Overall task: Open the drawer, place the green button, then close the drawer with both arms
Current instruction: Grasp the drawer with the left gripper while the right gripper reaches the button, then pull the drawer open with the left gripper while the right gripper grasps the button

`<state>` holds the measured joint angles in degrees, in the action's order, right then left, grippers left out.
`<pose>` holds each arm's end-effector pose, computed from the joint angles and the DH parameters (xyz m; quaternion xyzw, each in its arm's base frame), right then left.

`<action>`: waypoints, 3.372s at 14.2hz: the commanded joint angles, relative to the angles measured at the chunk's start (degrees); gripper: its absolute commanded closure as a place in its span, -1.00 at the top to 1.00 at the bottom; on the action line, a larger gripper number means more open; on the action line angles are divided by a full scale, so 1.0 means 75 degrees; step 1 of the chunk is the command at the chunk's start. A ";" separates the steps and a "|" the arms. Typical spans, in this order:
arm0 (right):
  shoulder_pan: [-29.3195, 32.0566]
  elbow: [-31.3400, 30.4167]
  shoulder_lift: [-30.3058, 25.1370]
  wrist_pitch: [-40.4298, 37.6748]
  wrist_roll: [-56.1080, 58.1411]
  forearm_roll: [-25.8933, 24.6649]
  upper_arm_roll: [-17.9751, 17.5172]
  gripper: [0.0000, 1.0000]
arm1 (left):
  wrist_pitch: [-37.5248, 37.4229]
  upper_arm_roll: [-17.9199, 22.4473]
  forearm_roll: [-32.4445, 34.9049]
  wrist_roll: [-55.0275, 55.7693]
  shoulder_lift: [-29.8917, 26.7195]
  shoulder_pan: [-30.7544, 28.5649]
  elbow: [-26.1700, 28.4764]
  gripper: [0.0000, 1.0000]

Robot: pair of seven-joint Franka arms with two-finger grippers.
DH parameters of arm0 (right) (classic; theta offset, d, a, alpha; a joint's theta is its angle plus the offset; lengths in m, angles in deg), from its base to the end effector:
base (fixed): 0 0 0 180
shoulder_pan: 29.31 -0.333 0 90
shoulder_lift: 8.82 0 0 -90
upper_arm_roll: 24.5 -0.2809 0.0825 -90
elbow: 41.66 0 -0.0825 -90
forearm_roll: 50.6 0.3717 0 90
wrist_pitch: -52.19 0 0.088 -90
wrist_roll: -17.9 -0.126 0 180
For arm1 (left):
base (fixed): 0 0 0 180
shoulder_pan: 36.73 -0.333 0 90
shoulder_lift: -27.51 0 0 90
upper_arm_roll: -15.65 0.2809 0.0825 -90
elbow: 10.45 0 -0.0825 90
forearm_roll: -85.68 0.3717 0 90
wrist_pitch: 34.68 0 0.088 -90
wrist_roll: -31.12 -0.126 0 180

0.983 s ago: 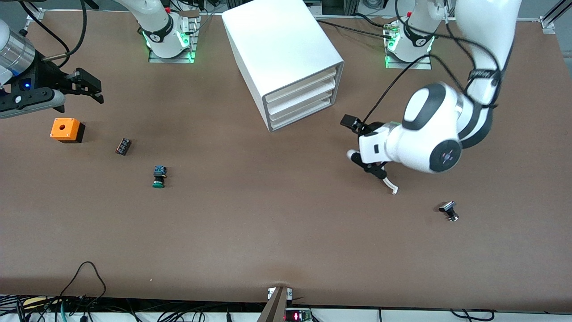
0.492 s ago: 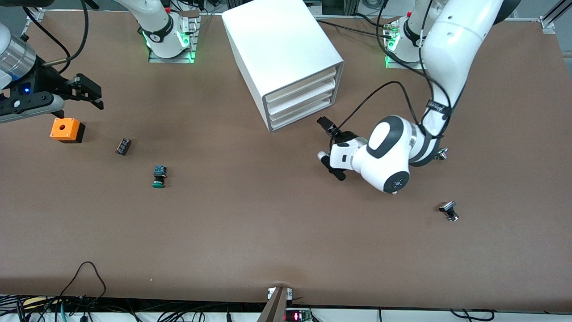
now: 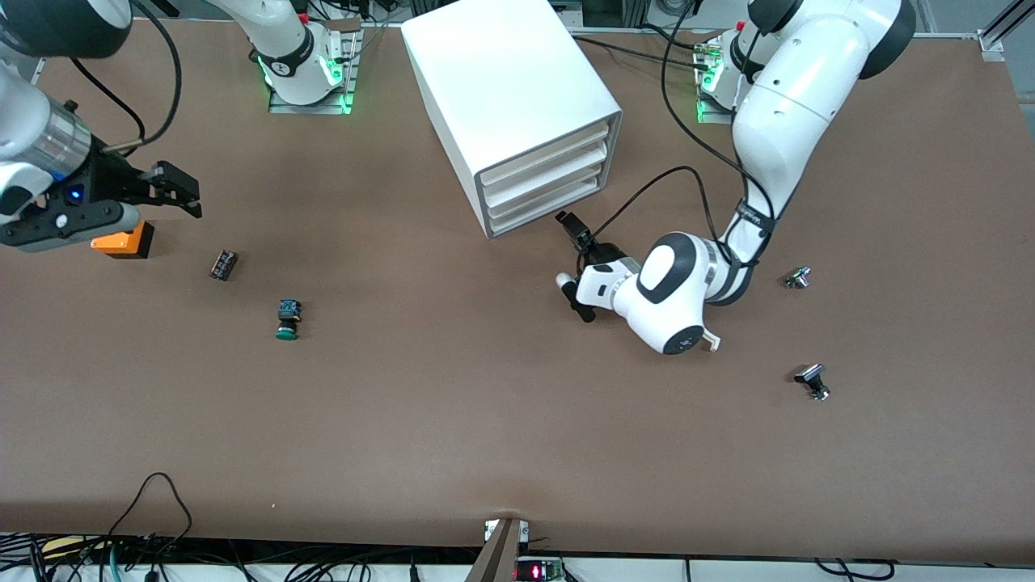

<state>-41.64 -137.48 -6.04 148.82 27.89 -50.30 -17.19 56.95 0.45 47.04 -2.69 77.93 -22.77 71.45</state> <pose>0.5571 0.0507 0.5068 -0.9913 -0.1303 0.0170 0.0002 0.5079 -0.3496 0.1564 0.7888 -0.3332 -0.2950 0.4239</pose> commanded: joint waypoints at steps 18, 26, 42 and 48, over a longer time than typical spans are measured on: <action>0.0026 -0.0382 0.1972 0.1421 0.0474 0.0113 -0.0095 0.98 | -0.0088 -0.0106 -0.0836 -0.0977 0.0378 0.0974 0.0213 1.00; 0.0026 -0.2679 0.2500 0.5064 0.0286 0.0160 -0.0107 0.98 | -0.0088 -0.0071 -0.0730 -0.0871 0.0366 0.0951 0.0248 -0.70; 0.0002 -0.3232 0.3321 0.6991 -0.0124 0.0711 -0.0154 0.19 | -0.0041 0.0760 -0.0379 -0.0543 0.0472 0.0974 -0.0501 -1.00; 0.0026 -0.3045 0.3508 0.6991 -0.0124 0.0781 -0.0154 -0.06 | -0.0030 0.1229 -0.0227 -0.0520 0.0472 0.0962 -0.0842 -1.00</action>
<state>-41.69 -161.85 18.89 200.75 27.17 -45.44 -17.95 54.66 7.55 42.97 -9.55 81.25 -15.96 67.09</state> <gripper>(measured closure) 0.432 0.859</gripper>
